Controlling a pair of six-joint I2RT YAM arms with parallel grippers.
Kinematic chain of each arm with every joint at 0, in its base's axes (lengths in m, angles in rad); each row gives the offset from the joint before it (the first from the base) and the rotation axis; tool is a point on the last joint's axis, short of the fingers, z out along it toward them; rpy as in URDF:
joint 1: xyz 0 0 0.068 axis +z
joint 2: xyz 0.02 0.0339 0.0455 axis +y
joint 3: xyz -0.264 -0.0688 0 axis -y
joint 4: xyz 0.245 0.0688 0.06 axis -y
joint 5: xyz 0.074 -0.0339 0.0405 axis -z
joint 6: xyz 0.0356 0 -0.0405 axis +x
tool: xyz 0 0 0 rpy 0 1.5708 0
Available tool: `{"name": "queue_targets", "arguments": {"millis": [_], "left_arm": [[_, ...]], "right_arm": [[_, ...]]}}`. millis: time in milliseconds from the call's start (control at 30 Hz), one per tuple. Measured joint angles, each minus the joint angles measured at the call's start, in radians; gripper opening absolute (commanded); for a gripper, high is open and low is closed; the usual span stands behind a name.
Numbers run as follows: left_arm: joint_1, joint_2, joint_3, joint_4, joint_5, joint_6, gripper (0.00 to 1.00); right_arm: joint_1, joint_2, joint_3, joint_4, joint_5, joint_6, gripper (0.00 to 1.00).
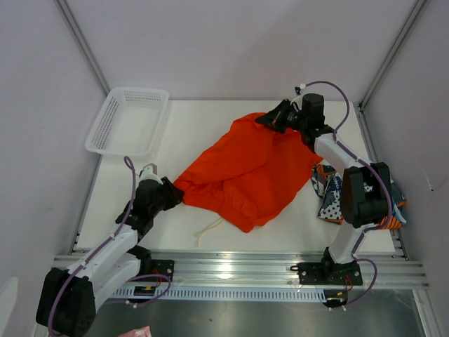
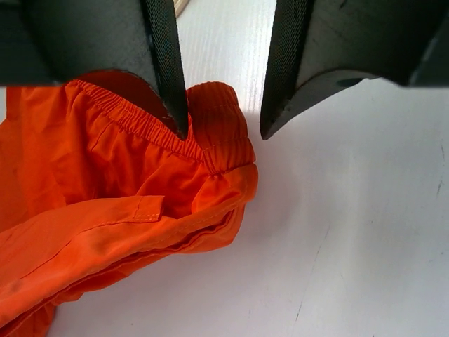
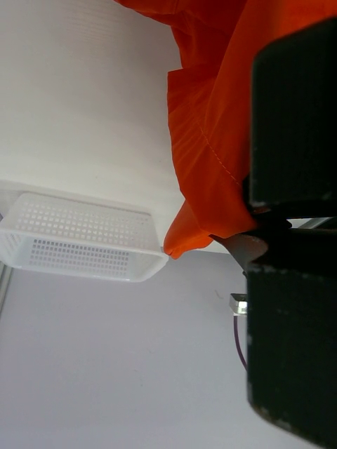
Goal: Fold and stack the shorts
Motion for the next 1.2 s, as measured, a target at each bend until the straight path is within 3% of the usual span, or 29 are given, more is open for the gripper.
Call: {"name": "queue_targets", "arguments": {"millis": [233,333,367,600,733,967,1100,1200], "left_arm": [[0.000,0.007,0.000,0.002,0.003,0.001,0.27],[0.000,0.040,0.000,0.016,0.019,-0.001,0.04],[0.000,0.053,0.000,0.020,0.024,0.001,0.00],[0.000,0.079,0.062,-0.043,0.017,0.028,0.00],[0.013,0.085,0.260,-0.144,0.013,0.063,0.00],[0.050,0.181,0.923,-0.375,0.024,0.200,0.00],[0.054,0.167,1.215,-0.447,0.111,0.300,0.00],[0.054,0.077,1.274,-0.462,0.179,0.364,0.00]], "right_arm": [[0.001,0.000,0.000,0.000,0.000,0.000,0.00],[0.001,0.000,0.000,0.000,0.000,0.000,0.00],[0.001,0.000,0.000,0.000,0.000,0.000,0.00],[0.000,0.020,0.075,-0.038,-0.003,0.013,0.00],[-0.008,0.126,0.312,-0.074,-0.032,0.074,0.00],[-0.023,0.172,0.698,-0.168,-0.118,0.144,0.00],[-0.027,-0.003,0.644,-0.170,-0.169,0.149,0.00],[-0.027,-0.246,0.475,-0.153,-0.199,0.159,0.00]]}}
